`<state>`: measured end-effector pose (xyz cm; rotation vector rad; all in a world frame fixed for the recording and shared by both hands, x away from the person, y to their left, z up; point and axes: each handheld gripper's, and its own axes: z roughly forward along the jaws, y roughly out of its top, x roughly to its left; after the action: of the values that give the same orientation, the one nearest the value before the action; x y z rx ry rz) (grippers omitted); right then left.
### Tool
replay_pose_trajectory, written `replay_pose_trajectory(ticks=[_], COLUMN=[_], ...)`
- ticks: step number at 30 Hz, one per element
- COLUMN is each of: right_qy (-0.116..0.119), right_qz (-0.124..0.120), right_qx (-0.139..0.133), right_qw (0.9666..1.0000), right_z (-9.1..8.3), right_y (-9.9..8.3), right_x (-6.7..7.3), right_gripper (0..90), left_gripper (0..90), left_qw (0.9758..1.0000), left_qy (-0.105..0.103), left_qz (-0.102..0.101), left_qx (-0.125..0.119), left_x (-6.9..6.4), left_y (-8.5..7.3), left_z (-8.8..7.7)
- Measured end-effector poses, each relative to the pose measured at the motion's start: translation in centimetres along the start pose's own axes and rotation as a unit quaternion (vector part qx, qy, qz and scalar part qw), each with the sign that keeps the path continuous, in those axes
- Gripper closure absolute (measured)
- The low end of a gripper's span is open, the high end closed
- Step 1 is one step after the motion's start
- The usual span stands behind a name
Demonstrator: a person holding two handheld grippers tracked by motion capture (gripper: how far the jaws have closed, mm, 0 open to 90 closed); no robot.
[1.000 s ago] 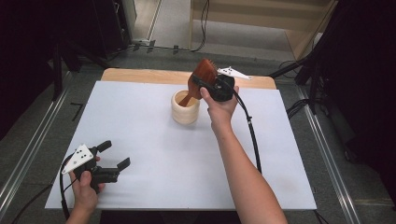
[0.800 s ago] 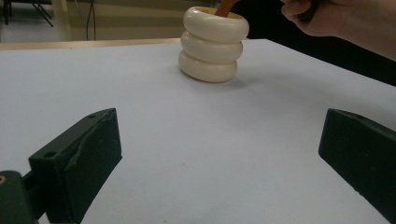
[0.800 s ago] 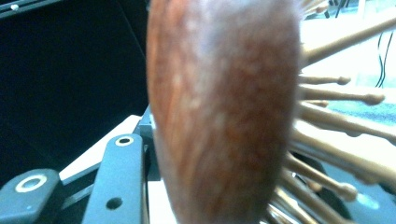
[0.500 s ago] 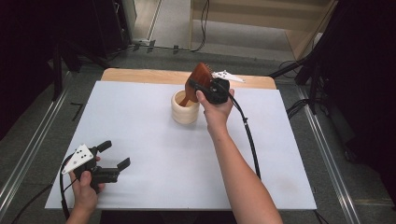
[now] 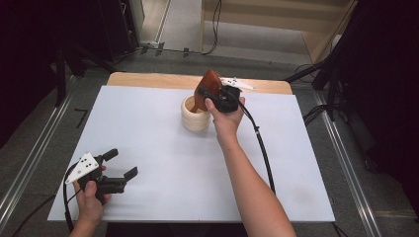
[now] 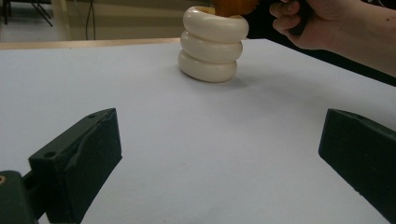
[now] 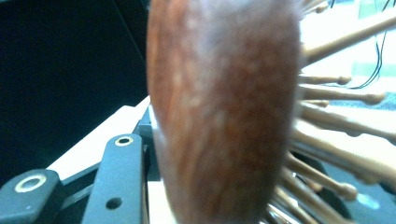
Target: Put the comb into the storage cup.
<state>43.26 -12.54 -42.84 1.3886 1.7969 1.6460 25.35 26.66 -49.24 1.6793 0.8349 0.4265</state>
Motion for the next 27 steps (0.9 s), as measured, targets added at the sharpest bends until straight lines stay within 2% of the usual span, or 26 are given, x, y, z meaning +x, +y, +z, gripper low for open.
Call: replay_pose_trajectory(ticks=[6, 10, 19, 27], right_qy=[0.001, -0.003, -0.015, -0.015], right_qz=[0.025, 0.027, 0.044, 0.052], right_qx=[-0.004, -0.005, -0.001, 0.006], right_qw=[0.9997, 0.9996, 0.9989, 0.9985], right_z=[-0.2, -0.3, -0.2, -0.5], right_y=[-0.4, -0.4, -0.4, -0.5], right_x=[-0.9, -1.0, -1.6, -2.3], right_gripper=[49.8, 48.7, 42.9, 39.5], left_gripper=[0.0, 0.0, 0.0, 0.0], left_qw=[1.0, 1.0, 1.0, 1.0], left_qy=[0.002, 0.004, 0.003, 0.006], left_qz=[-0.001, 0.005, 0.004, 0.003], left_qx=[-0.001, 0.005, 0.003, 0.003], left_x=[0.0, -0.2, -0.1, -0.1], left_y=[0.0, 0.0, 0.0, 0.0], left_z=[0.1, 0.2, 0.1, 0.1])
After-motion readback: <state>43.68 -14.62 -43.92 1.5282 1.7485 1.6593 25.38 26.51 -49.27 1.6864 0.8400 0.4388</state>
